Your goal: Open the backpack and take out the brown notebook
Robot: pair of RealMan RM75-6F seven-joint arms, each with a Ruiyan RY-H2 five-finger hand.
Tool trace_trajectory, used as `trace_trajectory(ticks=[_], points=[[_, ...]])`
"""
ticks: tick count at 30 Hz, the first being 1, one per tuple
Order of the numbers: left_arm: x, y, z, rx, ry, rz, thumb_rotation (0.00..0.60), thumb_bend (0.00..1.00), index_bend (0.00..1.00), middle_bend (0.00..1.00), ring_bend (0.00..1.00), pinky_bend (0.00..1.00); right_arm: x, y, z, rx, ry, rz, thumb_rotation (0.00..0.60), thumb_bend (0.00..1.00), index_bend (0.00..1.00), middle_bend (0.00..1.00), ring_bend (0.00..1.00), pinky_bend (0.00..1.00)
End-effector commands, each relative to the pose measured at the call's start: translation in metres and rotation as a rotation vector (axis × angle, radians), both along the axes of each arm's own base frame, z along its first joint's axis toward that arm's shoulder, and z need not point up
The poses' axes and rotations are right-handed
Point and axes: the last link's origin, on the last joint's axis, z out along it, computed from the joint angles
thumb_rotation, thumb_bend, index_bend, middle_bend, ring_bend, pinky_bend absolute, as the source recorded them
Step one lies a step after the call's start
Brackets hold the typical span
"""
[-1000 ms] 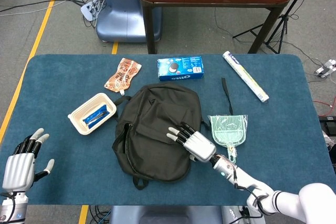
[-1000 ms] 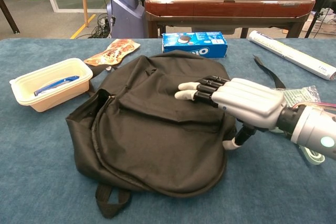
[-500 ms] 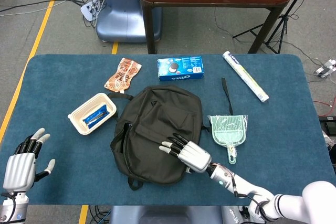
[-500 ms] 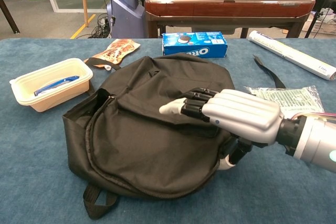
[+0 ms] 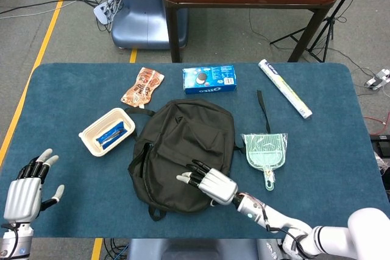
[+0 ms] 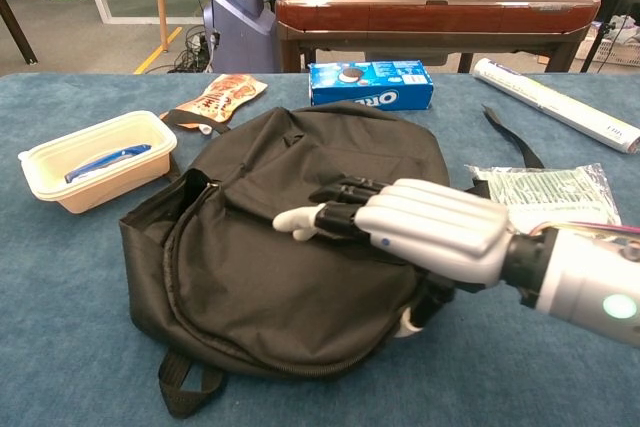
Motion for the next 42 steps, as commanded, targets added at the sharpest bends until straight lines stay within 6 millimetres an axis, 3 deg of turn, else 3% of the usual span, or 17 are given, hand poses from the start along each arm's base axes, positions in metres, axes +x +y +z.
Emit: trace_trajectory(ticks=[1, 4, 9, 11, 14, 22, 25, 27, 36, 42], points=[[0.000, -0.001, 0.001, 0.002, -0.001, 0.001, 0.600, 0.26, 0.21, 0.12, 0.12, 0.18, 0.006, -0.002, -0.006, -0.004, 0.023, 0.017, 0.600, 0.41, 0.21, 0.24, 0.05, 0.04], [-0.001, -0.002, 0.001, 0.002, 0.000, 0.005, 0.600, 0.26, 0.21, 0.12, 0.12, 0.18, 0.008, -0.002, -0.010, 0.007, 0.046, 0.013, 0.600, 0.56, 0.29, 0.27, 0.08, 0.05], [-0.001, -0.001, 0.003, 0.005, 0.001, 0.002, 0.600, 0.26, 0.21, 0.12, 0.12, 0.18, 0.008, -0.006, -0.012, 0.024, 0.070, -0.025, 0.600, 0.72, 0.58, 0.38, 0.14, 0.08], [-0.001, 0.002, 0.005, -0.002, 0.004, -0.003, 0.600, 0.26, 0.21, 0.12, 0.12, 0.18, 0.009, -0.010, -0.010, 0.025, 0.053, -0.061, 0.600, 0.77, 0.67, 0.42, 0.17, 0.10], [0.001, 0.009, 0.007, -0.018, 0.009, -0.028, 0.600, 0.26, 0.21, 0.12, 0.12, 0.18, 0.012, -0.021, -0.004, 0.018, -0.002, -0.128, 0.600, 0.78, 0.72, 0.44, 0.20, 0.12], [0.018, 0.040, 0.013, -0.058, -0.035, -0.176, 0.600, 0.26, 0.24, 0.12, 0.17, 0.18, 0.024, -0.057, 0.019, -0.056, -0.180, -0.294, 0.600, 0.78, 0.74, 0.46, 0.22, 0.13], [0.028, 0.051, 0.011, -0.096, -0.070, -0.263, 0.600, 0.26, 0.28, 0.18, 0.21, 0.20, 0.027, -0.068, 0.030, -0.095, -0.242, -0.347, 0.600, 0.78, 0.74, 0.46, 0.22, 0.13], [0.034, 0.057, 0.007, -0.134, -0.085, -0.317, 0.600, 0.26, 0.32, 0.25, 0.26, 0.27, 0.027, -0.074, 0.036, -0.127, -0.268, -0.368, 0.600, 0.78, 0.74, 0.46, 0.22, 0.13], [0.072, 0.086, -0.029, -0.362, -0.142, -0.631, 0.600, 0.26, 0.46, 0.46, 0.41, 0.46, 0.019, -0.092, 0.057, -0.258, -0.318, -0.428, 0.600, 0.78, 0.74, 0.46, 0.22, 0.13], [0.085, 0.111, -0.068, -0.534, -0.133, -0.728, 0.600, 0.26, 0.48, 0.50, 0.45, 0.49, 0.013, -0.097, 0.064, -0.299, -0.323, -0.457, 0.600, 0.78, 0.74, 0.45, 0.22, 0.13]])
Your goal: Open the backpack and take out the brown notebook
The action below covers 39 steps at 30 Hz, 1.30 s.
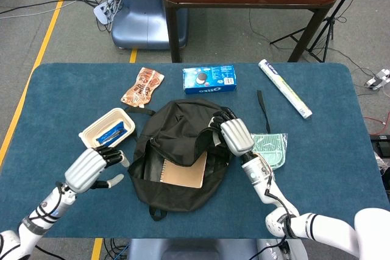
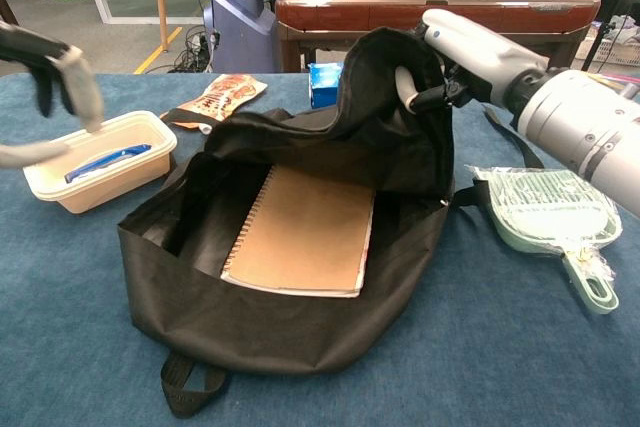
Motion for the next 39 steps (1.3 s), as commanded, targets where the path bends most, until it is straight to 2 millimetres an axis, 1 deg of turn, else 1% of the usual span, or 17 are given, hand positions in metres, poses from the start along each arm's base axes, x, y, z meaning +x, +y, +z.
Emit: trace_trajectory(ticks=[1, 7, 12, 15, 18, 21, 28, 33, 39], points=[[0.008, 0.017, -0.032, -0.120, 0.033, -0.073, 0.600, 0.26, 0.48, 0.50, 0.45, 0.49, -0.004, -0.001, 0.002, -0.013, 0.001, -0.016, 0.600, 0.78, 0.74, 0.45, 0.22, 0.13], [0.011, 0.045, -0.064, -0.114, 0.133, -0.224, 0.600, 0.26, 0.48, 0.51, 0.46, 0.50, -0.010, 0.000, 0.006, -0.031, 0.008, -0.033, 0.600, 0.78, 0.74, 0.44, 0.22, 0.13], [0.007, 0.058, -0.084, -0.093, 0.201, -0.333, 0.600, 0.26, 0.48, 0.51, 0.45, 0.50, -0.014, -0.001, 0.010, -0.039, 0.014, -0.050, 0.600, 0.78, 0.74, 0.44, 0.22, 0.13], [0.006, 0.063, -0.096, -0.090, 0.235, -0.367, 0.600, 0.26, 0.44, 0.47, 0.44, 0.46, -0.015, -0.002, 0.010, -0.041, 0.018, -0.061, 0.600, 0.78, 0.74, 0.43, 0.22, 0.13], [0.006, 0.069, -0.107, -0.075, 0.282, -0.398, 0.600, 0.26, 0.40, 0.43, 0.40, 0.42, -0.016, -0.003, 0.009, -0.048, 0.031, -0.073, 0.600, 0.78, 0.74, 0.43, 0.22, 0.13], [0.006, 0.072, -0.113, -0.070, 0.311, -0.417, 0.600, 0.26, 0.37, 0.40, 0.36, 0.38, -0.014, -0.004, 0.008, -0.055, 0.032, -0.083, 0.600, 0.78, 0.74, 0.43, 0.22, 0.13], [0.010, 0.076, -0.124, -0.046, 0.336, -0.461, 0.600, 0.26, 0.35, 0.37, 0.36, 0.37, -0.008, -0.012, 0.008, -0.065, -0.007, -0.117, 0.600, 0.78, 0.74, 0.42, 0.22, 0.13], [0.012, 0.080, -0.131, -0.020, 0.375, -0.472, 0.600, 0.26, 0.28, 0.30, 0.30, 0.34, -0.006, -0.015, 0.005, -0.046, -0.037, -0.148, 0.600, 0.78, 0.74, 0.41, 0.22, 0.13], [0.014, 0.085, -0.138, 0.009, 0.415, -0.474, 0.600, 0.25, 0.22, 0.24, 0.25, 0.31, -0.002, -0.015, 0.001, -0.025, -0.083, -0.176, 0.600, 0.78, 0.74, 0.40, 0.22, 0.13]])
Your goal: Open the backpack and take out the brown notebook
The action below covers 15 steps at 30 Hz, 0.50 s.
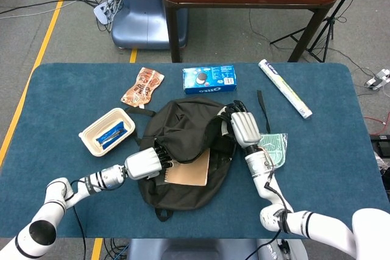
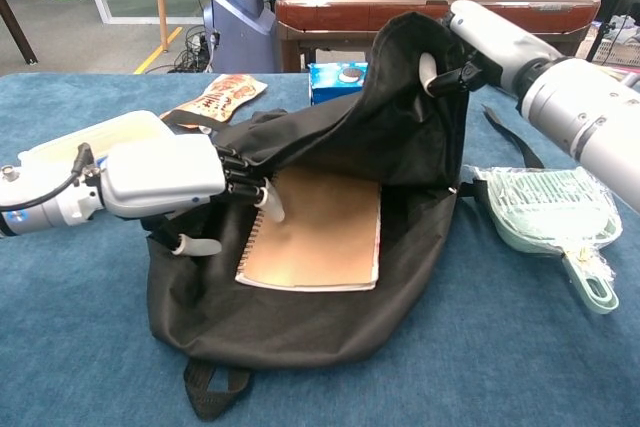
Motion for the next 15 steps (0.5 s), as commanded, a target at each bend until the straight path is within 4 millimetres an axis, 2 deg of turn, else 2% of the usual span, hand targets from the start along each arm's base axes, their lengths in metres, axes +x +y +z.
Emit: trace_trajectory(ticks=[1, 9, 15], points=[[0.001, 0.002, -0.004, 0.019, 0.023, -0.007, 0.600, 0.25, 0.21, 0.23, 0.24, 0.31, 0.002, 0.002, -0.002, 0.012, -0.025, -0.006, 0.600, 0.78, 0.74, 0.40, 0.22, 0.13], [-0.001, 0.005, -0.009, 0.047, 0.078, -0.020, 0.600, 0.20, 0.13, 0.14, 0.16, 0.25, 0.003, 0.009, -0.003, 0.034, -0.113, -0.025, 0.600, 0.78, 0.73, 0.39, 0.22, 0.13], [0.006, 0.005, -0.016, 0.047, 0.081, -0.033, 0.600, 0.18, 0.11, 0.11, 0.14, 0.23, 0.005, 0.009, -0.003, 0.049, -0.172, -0.039, 0.600, 0.78, 0.72, 0.38, 0.22, 0.13]])
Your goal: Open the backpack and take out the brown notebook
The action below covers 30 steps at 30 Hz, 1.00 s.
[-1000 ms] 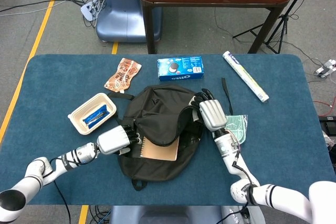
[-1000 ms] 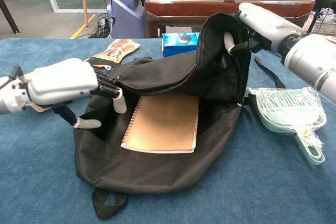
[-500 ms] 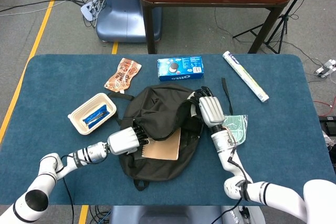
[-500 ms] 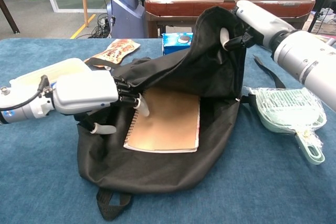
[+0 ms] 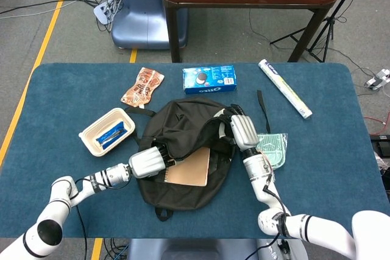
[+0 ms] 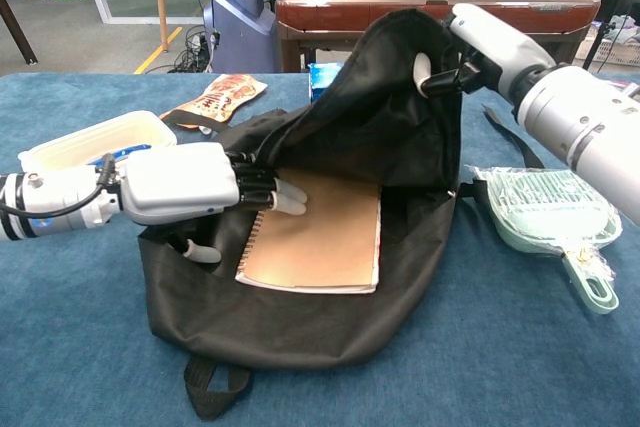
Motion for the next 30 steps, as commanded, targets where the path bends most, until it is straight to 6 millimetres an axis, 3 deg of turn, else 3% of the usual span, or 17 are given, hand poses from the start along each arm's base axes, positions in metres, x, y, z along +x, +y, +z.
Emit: trace_trajectory(ticks=[1, 16, 30], points=[[0.003, -0.001, -0.003, -0.007, -0.005, 0.000, 0.600, 0.18, 0.11, 0.11, 0.14, 0.23, 0.001, 0.000, 0.000, 0.007, -0.024, -0.008, 0.600, 0.78, 0.72, 0.38, 0.22, 0.13], [0.025, -0.002, -0.026, -0.068, -0.053, 0.044, 0.600, 0.18, 0.12, 0.11, 0.12, 0.20, 0.003, -0.008, -0.006, 0.006, -0.071, -0.044, 0.600, 0.78, 0.71, 0.38, 0.22, 0.13], [0.039, 0.001, -0.039, -0.092, -0.154, 0.158, 0.600, 0.17, 0.18, 0.11, 0.04, 0.00, -0.002, -0.010, -0.007, 0.002, -0.075, -0.059, 0.600, 0.78, 0.71, 0.38, 0.22, 0.13]])
